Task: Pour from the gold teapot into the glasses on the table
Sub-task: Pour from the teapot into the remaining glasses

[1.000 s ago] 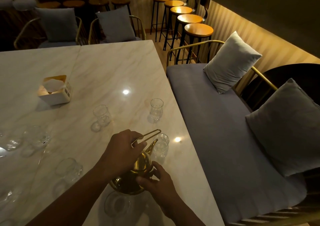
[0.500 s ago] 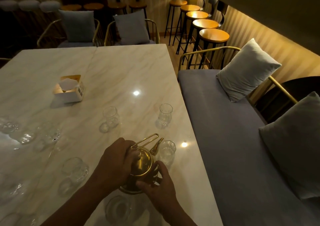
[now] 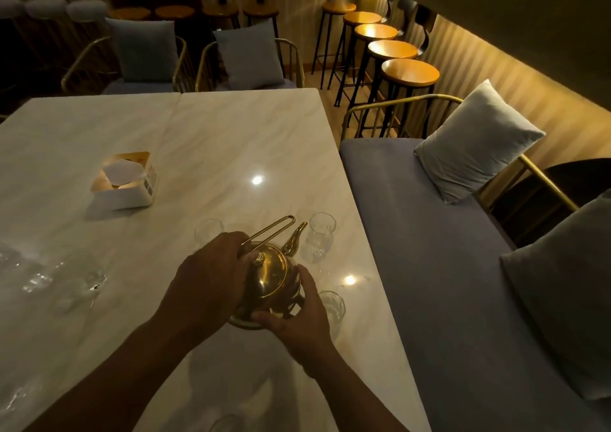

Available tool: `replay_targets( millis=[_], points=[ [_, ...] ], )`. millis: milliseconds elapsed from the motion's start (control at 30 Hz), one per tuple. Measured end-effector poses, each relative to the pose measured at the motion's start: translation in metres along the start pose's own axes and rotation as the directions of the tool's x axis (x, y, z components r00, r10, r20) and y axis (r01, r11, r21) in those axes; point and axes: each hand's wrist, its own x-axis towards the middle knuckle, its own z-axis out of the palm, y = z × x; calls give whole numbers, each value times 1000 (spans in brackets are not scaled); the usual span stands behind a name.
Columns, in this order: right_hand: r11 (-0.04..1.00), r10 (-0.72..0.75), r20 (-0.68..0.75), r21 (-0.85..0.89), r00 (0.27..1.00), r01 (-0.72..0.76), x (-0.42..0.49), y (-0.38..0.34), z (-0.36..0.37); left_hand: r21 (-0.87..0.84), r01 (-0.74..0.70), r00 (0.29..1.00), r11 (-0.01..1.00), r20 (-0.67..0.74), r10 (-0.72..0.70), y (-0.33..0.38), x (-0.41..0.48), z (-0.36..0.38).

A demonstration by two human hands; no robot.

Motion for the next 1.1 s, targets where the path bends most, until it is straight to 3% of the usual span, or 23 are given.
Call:
replay_targets(
  millis=[467,633,1100],
  points=[
    [994,104,-91,48,990,-100,61,9,4,93,-104,993,990,59,99,-17,80,28],
    [984,162,-89,86,983,-155,76,18,2,179,-152,984,972,123,132,-15,102,41],
    [933,296,-46,227,954,-279,99,33,8,260,-180,980,949,134,149,-9,146,70]
  ],
)
